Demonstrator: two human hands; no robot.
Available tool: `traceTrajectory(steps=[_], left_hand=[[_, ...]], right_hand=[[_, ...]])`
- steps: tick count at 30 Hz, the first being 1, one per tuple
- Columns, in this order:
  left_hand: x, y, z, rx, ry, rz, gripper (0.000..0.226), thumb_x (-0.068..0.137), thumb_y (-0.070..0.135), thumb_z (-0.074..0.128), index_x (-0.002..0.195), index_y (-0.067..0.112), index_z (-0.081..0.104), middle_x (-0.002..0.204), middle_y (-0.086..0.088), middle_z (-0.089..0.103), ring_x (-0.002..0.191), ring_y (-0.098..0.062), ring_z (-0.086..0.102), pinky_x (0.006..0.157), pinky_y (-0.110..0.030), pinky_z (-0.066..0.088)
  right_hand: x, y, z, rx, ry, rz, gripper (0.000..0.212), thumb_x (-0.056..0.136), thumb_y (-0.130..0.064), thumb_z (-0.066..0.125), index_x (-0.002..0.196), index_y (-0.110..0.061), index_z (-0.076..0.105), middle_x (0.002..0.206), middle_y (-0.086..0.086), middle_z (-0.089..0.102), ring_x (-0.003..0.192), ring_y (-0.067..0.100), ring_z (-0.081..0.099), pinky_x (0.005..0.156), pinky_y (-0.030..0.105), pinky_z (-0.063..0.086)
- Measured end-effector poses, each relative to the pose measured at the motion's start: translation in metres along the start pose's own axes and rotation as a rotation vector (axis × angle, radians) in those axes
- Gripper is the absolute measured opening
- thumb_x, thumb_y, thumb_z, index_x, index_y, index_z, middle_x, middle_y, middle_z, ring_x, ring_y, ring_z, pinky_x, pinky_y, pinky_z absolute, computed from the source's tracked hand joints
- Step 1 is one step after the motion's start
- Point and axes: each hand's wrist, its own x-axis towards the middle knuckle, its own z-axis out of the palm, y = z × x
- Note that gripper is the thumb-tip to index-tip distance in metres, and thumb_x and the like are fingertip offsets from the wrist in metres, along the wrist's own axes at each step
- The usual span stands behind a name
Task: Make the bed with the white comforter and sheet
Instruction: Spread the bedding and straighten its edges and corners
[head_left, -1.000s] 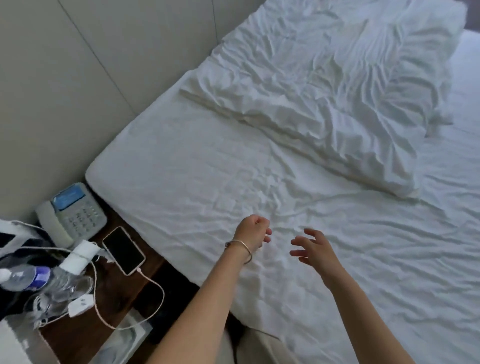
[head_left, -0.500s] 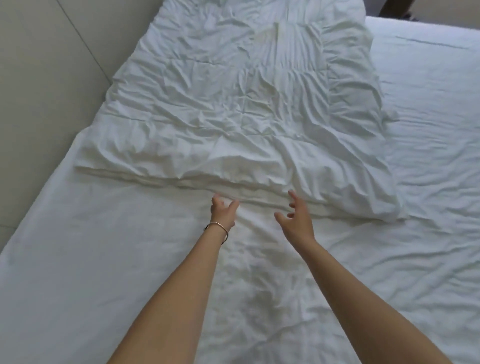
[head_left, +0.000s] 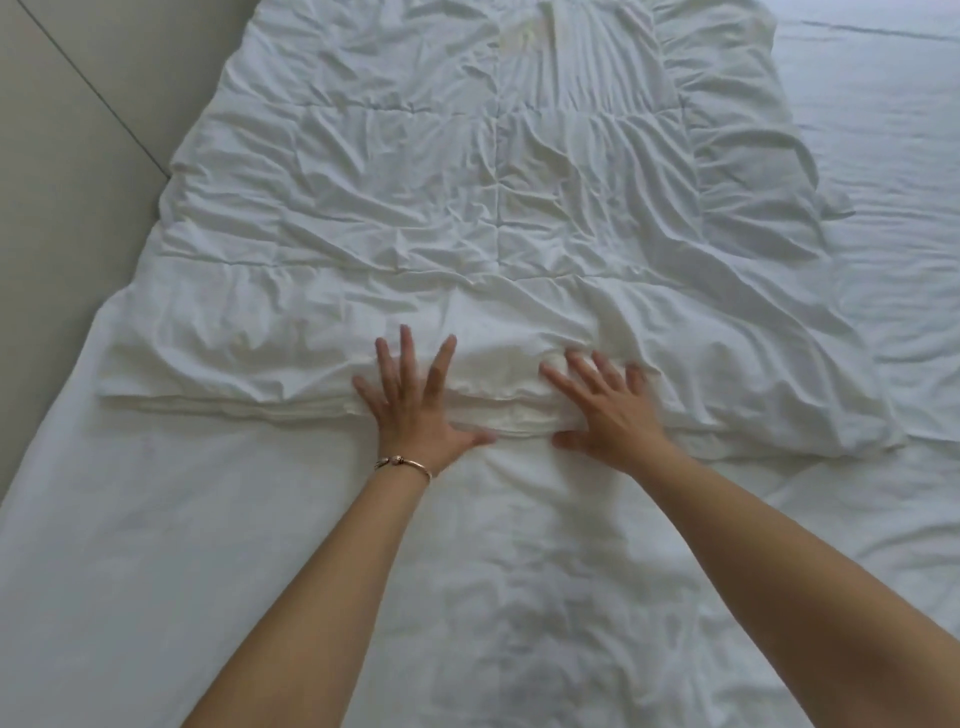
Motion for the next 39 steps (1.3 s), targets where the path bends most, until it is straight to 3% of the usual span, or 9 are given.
traceTrajectory(steps=[3,6,8,11,16,28,32,36,39], left_hand=[[0.010,-0.038,0.004,0.317,-0.344,0.145,0.120,0.060,0.083,0.059,0.145,0.049,-0.019,0.157,0.011,-0.025,0.144,-0.025,-0.026,0.108,-0.064,-0.011],[0.025,-0.065,0.005,0.301,-0.170,0.302,0.084,0.076,0.046,0.071,0.146,0.045,0.026,0.155,0.007,0.031,0.144,-0.020,0.024,0.108,-0.052,0.008],[0.032,-0.073,0.006,0.227,0.069,0.391,0.060,0.066,0.014,0.068,0.122,0.034,0.059,0.118,0.003,0.066,0.113,-0.020,0.058,0.100,-0.042,0.023],[0.041,-0.058,-0.015,0.144,0.067,0.306,0.028,0.073,0.009,0.055,0.095,0.017,0.070,0.082,-0.008,0.068,0.080,-0.031,0.065,0.083,-0.037,0.036],[0.016,-0.045,-0.058,0.116,-0.150,0.109,0.015,0.090,0.014,0.053,0.103,0.013,0.060,0.101,-0.014,0.065,0.098,-0.035,0.058,0.070,-0.038,0.040],[-0.256,-0.048,-0.068,0.016,-0.651,0.021,0.028,0.096,0.015,0.047,0.121,0.016,0.059,0.120,-0.005,0.061,0.113,-0.026,0.054,0.089,-0.035,0.042],[-0.317,-0.056,-0.064,-0.011,-0.536,0.067,0.035,0.080,-0.002,0.059,0.111,0.013,0.065,0.103,-0.010,0.066,0.097,-0.035,0.061,0.083,-0.039,0.045],[-0.337,-0.050,-0.072,-0.014,-0.556,-0.006,0.051,0.075,0.028,0.057,0.126,0.022,0.057,0.119,0.001,0.056,0.112,-0.025,0.050,0.096,-0.035,0.035],[-0.349,-0.043,-0.080,-0.353,-0.514,-0.324,0.075,0.061,0.051,0.043,0.127,0.018,0.059,0.132,0.001,0.053,0.125,-0.021,0.044,0.105,-0.029,0.029]], right_hand=[[0.005,0.005,0.003,0.018,0.073,-0.041,0.075,0.090,-0.057,0.054,0.150,-0.049,0.011,0.160,-0.007,0.020,0.146,0.024,0.021,0.115,0.053,0.017],[0.009,0.004,0.012,0.085,0.267,-0.066,0.046,0.091,-0.039,0.058,0.135,-0.041,0.047,0.133,-0.003,0.057,0.121,0.030,0.055,0.102,0.058,0.033],[0.014,0.000,0.013,0.141,0.399,-0.016,0.028,0.091,-0.026,0.057,0.117,-0.030,0.064,0.110,0.001,0.069,0.102,0.032,0.064,0.098,0.053,0.038],[0.013,-0.013,-0.010,0.206,0.317,0.140,0.017,0.098,-0.021,0.051,0.108,-0.019,0.064,0.099,0.006,0.069,0.096,0.033,0.062,0.077,0.037,0.038],[-0.025,-0.022,-0.035,0.278,0.265,0.132,0.017,0.101,-0.026,0.044,0.109,-0.018,0.057,0.099,0.010,0.067,0.093,0.034,0.060,0.071,0.039,0.043],[-0.254,-0.090,0.052,0.349,-0.196,0.106,0.016,0.100,-0.032,0.045,0.109,-0.030,0.057,0.107,0.001,0.067,0.101,0.027,0.061,0.068,0.032,0.035],[-0.291,-0.100,0.076,0.367,-0.184,0.020,0.019,0.097,-0.035,0.050,0.113,-0.032,0.060,0.113,-0.005,0.063,0.110,0.023,0.056,0.077,0.034,0.042],[-0.301,-0.101,0.075,0.220,-0.134,-0.160,0.040,0.091,-0.053,0.054,0.127,-0.036,0.050,0.128,-0.011,0.052,0.120,0.018,0.048,0.093,0.035,0.037],[-0.313,-0.114,0.074,0.167,-0.040,-0.197,0.065,0.076,-0.058,0.069,0.131,-0.035,0.045,0.126,-0.004,0.055,0.115,0.024,0.054,0.089,0.039,0.043]])
